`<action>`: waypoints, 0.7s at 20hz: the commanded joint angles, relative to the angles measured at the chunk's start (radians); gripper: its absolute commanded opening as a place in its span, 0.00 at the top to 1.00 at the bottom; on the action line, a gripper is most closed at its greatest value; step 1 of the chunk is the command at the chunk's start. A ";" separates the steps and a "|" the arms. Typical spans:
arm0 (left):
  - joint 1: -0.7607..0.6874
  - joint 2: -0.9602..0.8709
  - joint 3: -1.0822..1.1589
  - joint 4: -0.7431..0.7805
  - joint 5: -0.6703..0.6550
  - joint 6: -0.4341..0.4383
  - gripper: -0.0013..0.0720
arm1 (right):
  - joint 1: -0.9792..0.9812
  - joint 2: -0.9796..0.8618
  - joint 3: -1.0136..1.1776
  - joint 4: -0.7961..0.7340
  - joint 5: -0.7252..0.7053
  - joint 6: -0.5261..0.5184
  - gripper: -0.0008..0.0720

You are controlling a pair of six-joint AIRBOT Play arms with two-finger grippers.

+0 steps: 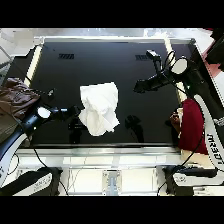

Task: Fold the shirts.

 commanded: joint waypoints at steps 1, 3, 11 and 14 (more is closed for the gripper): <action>0.003 -0.074 0.059 -0.008 -0.061 0.035 0.17 | 0.000 0.000 0.000 0.005 0.000 0.005 0.13; 0.003 -0.111 0.092 -0.008 -0.079 0.042 0.22 | 0.000 0.000 0.000 0.004 0.000 0.005 0.13; 0.003 -0.185 0.124 -0.148 -0.136 0.173 0.38 | 0.000 0.000 -0.001 0.004 -0.001 0.005 0.13; 0.003 -0.185 0.126 -0.158 -0.125 0.172 0.95 | 0.002 -0.004 -0.001 0.042 -0.034 0.019 0.13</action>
